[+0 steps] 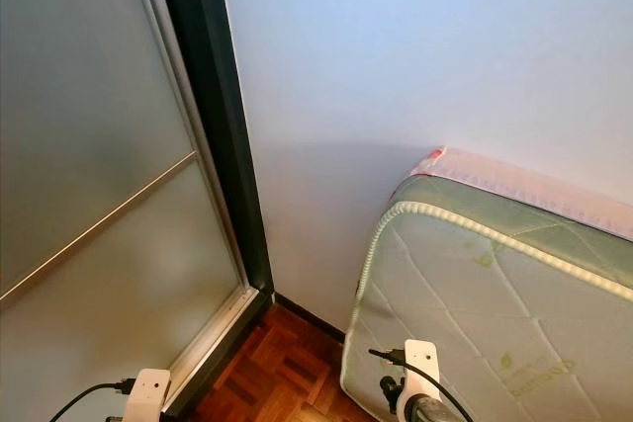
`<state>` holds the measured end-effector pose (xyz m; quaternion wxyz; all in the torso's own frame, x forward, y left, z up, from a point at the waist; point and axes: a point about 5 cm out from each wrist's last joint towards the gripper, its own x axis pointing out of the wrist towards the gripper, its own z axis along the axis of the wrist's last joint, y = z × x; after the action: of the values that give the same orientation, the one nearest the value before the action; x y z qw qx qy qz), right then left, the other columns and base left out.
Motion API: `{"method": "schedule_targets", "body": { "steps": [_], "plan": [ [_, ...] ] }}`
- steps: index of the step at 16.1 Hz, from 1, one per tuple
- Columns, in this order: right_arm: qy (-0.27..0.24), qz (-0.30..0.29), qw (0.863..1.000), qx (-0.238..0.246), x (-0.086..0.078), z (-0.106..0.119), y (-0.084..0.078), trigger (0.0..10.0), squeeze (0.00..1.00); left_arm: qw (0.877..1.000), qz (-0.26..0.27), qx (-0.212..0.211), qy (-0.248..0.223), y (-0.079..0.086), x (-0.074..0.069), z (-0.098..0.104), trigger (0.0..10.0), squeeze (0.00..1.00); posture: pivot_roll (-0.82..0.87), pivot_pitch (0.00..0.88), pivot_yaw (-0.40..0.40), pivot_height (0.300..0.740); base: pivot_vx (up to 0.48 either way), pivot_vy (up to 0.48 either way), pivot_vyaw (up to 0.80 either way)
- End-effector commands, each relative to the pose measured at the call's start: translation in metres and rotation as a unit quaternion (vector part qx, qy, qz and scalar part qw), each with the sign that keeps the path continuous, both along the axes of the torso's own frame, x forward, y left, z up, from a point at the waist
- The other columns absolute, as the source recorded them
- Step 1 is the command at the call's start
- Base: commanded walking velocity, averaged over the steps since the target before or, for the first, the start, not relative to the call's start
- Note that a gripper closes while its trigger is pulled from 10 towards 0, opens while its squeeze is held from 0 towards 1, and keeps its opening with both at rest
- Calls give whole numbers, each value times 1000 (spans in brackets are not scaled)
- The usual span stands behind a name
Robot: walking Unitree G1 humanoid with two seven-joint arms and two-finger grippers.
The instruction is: Clean up the room
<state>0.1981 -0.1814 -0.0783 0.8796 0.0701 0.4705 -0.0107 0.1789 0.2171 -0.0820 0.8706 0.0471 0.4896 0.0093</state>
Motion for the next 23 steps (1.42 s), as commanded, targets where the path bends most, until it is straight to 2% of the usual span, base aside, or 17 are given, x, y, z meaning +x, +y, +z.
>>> {"method": "schedule_targets", "body": {
  "steps": [1,5,23],
  "plan": [
    [2,-11,1000,4,-1,0,-1,10000,0,1000,2,0,0,1,-3,-1,10000,0,-28,0,-30,740,0,0,0],
    [5,-8,1000,-1,-1,-1,-2,10000,0,1000,6,-2,-5,1,-3,-1,10000,0,-28,0,-30,740,0,0,-150],
    [11,5,1000,-6,-2,-1,-2,10000,0,1000,-10,0,-4,-1,-5,-2,10000,0,-29,0,-32,740,0,0,-764]
  ]
}}
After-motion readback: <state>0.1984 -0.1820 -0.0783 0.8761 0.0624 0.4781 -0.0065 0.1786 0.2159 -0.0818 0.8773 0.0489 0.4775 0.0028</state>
